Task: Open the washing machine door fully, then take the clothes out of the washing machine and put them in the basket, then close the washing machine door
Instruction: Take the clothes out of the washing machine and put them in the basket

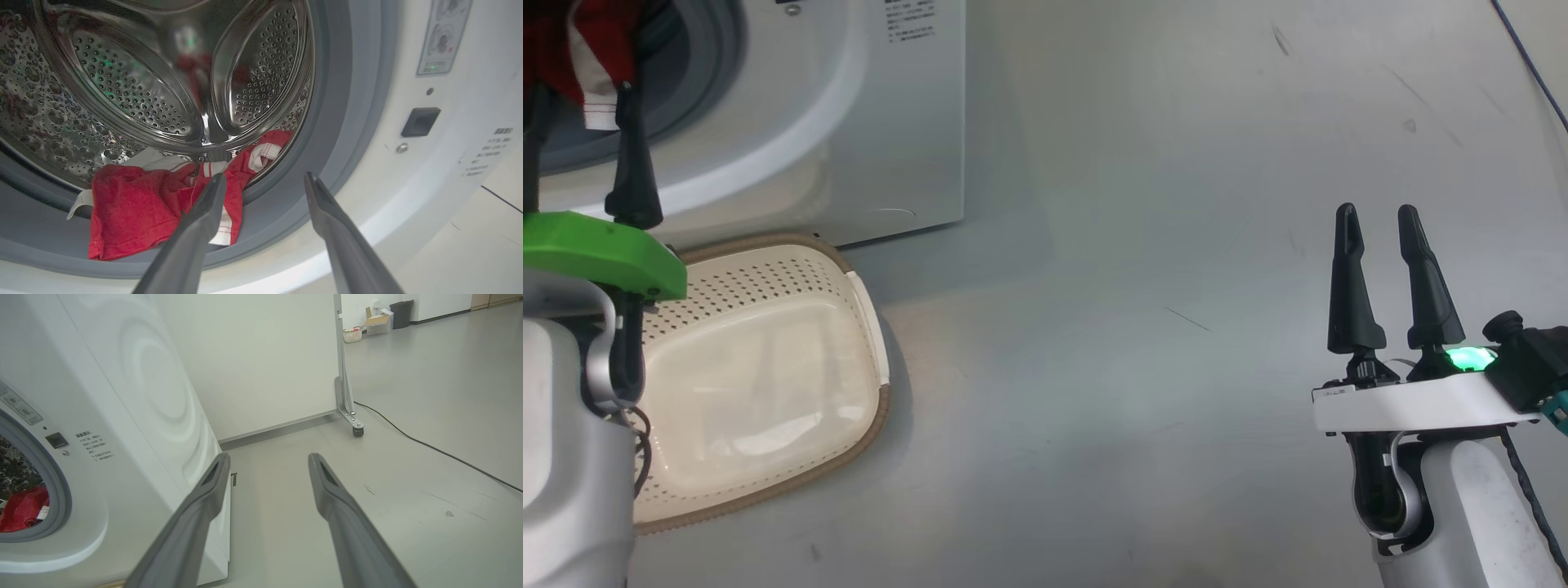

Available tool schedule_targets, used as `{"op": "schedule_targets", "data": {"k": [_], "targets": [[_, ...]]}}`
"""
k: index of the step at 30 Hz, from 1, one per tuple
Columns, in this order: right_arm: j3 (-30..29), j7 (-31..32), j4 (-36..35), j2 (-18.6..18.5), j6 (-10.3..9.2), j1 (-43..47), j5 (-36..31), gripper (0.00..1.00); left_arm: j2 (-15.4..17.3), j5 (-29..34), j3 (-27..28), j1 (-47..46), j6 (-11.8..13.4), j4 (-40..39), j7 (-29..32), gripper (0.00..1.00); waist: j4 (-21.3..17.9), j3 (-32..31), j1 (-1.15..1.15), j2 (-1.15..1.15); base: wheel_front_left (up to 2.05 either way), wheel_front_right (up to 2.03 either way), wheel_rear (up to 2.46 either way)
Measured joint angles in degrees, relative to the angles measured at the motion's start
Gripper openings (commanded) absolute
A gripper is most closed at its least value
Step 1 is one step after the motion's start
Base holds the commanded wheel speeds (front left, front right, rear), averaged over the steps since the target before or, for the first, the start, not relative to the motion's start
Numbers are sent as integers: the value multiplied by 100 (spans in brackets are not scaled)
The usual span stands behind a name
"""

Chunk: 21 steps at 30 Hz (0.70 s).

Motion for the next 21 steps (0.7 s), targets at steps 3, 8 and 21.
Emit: {"op": "schedule_targets", "data": {"k": [3, 8, 21], "targets": [[3, 0, -11, 0, 0, -80, 0, 100, 27, -1, 78, -257, 85, 188, 193, 100, -161, 178, 0, 0, 0, 0, 0], [8, 0, -11, 1, 0, -142, 9, 100, 192, -8, 311, -636, 289, 526, 448, 100, -385, 445, 0, 0, 0, 0, 0], [-3, 0, 33, 3, 5, -237, 9, 100, 457, 3, 460, -1416, 586, 1468, 1051, 100, -680, 831, 1, 0, 0, 0, 0]]}}
